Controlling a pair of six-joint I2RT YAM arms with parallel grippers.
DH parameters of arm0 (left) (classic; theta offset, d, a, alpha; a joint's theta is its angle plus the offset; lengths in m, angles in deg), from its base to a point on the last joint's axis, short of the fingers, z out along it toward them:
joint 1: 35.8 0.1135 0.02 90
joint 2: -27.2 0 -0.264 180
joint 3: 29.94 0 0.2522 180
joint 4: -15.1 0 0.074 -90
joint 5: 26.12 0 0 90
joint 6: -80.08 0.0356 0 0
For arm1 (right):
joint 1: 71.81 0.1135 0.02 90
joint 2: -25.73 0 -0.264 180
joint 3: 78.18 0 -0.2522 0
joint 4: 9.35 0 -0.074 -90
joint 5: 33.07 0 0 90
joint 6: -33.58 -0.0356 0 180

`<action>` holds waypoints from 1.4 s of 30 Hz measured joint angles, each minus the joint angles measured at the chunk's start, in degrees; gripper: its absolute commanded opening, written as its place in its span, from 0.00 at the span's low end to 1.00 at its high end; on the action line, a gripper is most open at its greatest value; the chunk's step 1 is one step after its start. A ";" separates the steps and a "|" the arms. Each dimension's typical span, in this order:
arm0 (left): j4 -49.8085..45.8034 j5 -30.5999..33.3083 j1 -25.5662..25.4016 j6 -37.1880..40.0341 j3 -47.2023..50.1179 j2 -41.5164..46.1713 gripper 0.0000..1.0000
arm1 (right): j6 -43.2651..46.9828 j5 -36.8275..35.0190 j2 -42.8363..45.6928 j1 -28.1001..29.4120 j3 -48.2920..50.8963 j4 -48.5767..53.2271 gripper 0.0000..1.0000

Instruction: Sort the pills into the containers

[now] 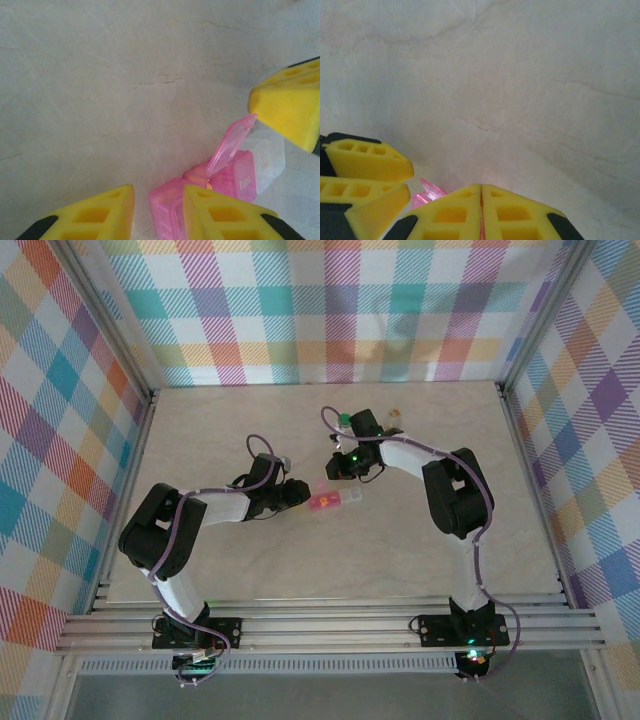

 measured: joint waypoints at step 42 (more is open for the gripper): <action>-1.09 1.44 -4.57 -0.26 0.26 0.07 0.20 | 10.69 4.26 -9.25 1.09 -16.06 15.45 0.17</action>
